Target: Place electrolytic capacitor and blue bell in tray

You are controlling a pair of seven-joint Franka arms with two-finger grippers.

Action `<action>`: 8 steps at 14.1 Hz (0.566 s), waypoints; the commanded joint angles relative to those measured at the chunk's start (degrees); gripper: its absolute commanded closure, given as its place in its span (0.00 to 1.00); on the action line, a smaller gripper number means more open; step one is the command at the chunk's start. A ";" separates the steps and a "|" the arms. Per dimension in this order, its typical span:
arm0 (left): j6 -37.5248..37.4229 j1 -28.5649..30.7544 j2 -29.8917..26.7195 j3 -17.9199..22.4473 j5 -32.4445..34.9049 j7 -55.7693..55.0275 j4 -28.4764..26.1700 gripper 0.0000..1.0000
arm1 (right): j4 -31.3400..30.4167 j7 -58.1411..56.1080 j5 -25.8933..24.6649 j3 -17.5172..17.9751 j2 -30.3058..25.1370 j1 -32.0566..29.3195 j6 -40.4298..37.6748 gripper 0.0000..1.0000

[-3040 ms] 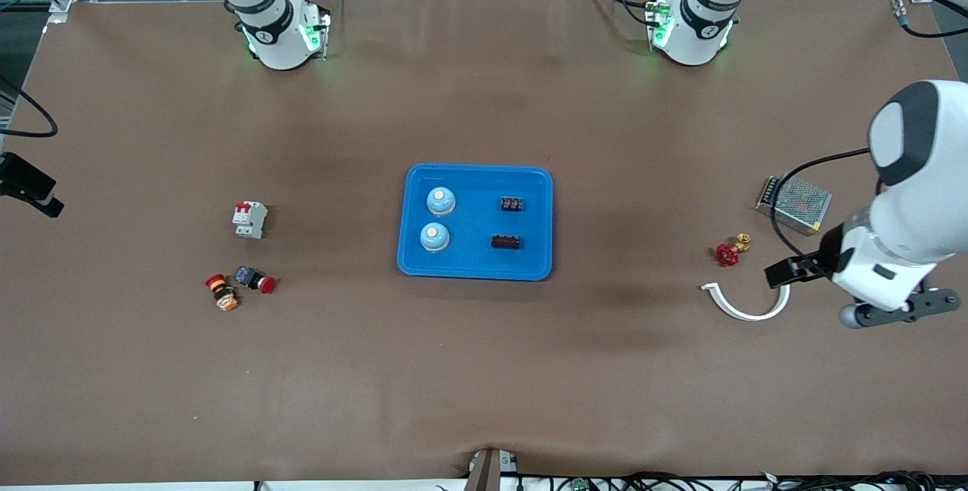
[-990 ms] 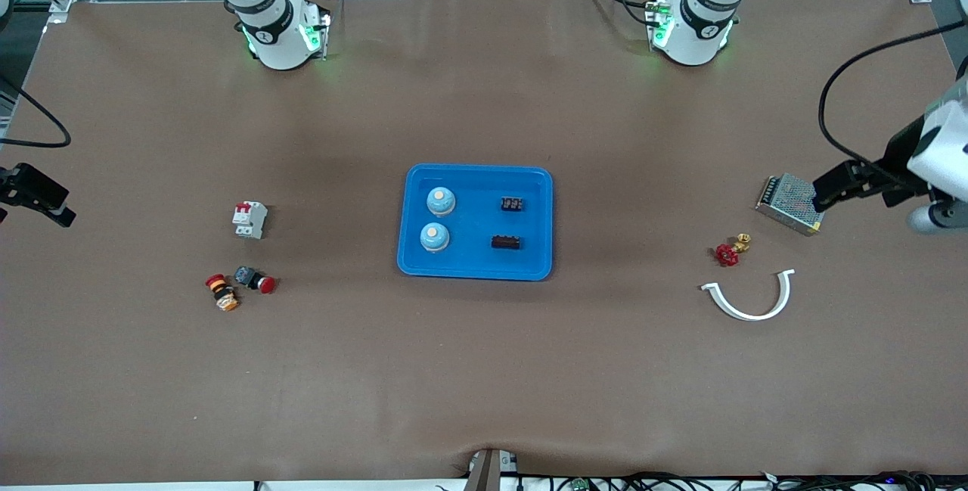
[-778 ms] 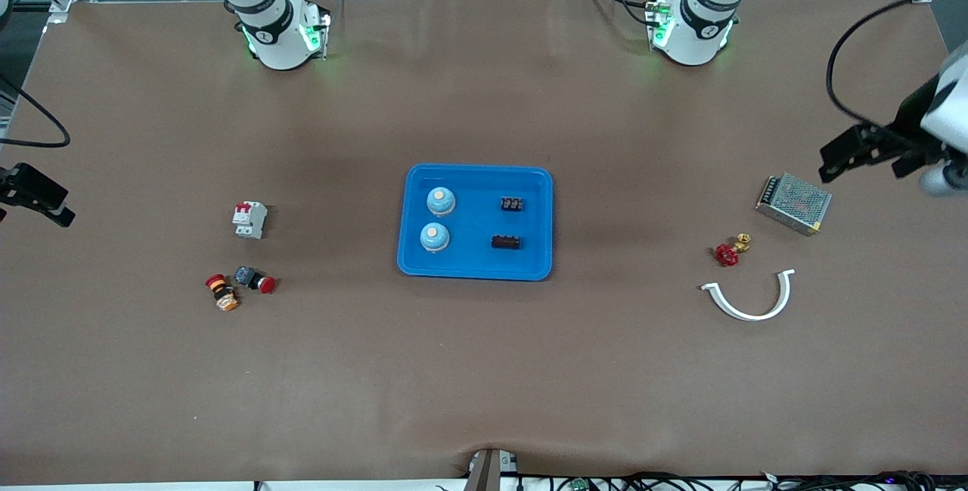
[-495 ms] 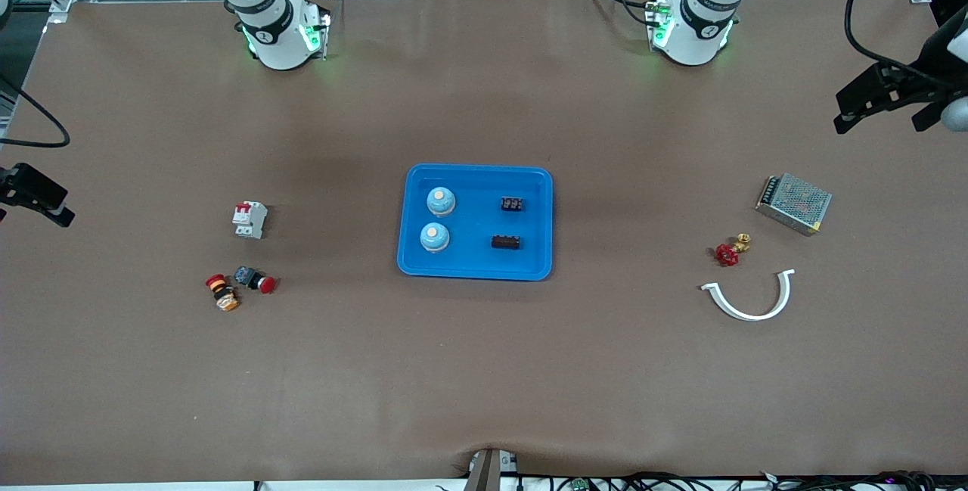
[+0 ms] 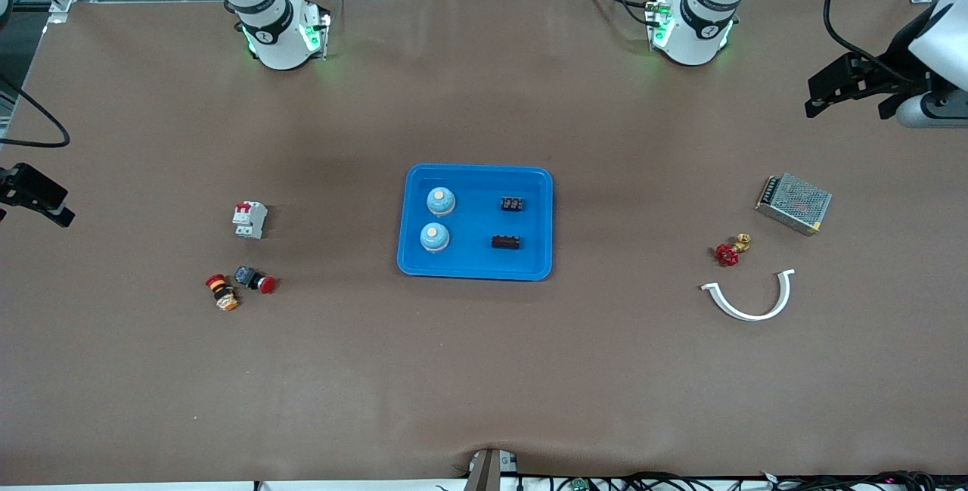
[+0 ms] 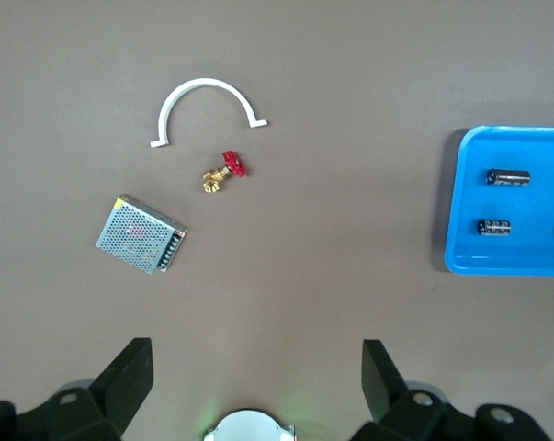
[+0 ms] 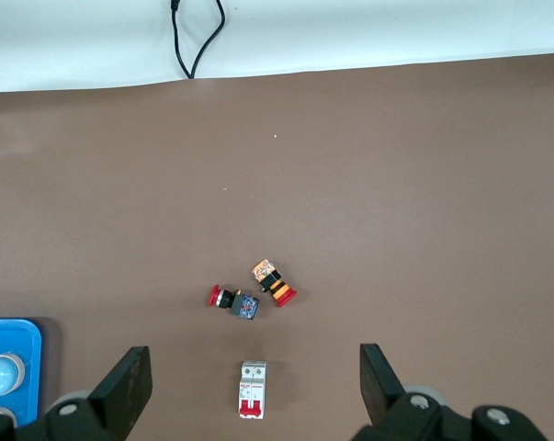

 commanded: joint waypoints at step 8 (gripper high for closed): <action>6.65 -1.26 -0.52 1.17 -1.30 1.11 -4.31 0.00 | 0.63 0.36 -0.52 0.13 0.07 -0.05 -0.05 0.00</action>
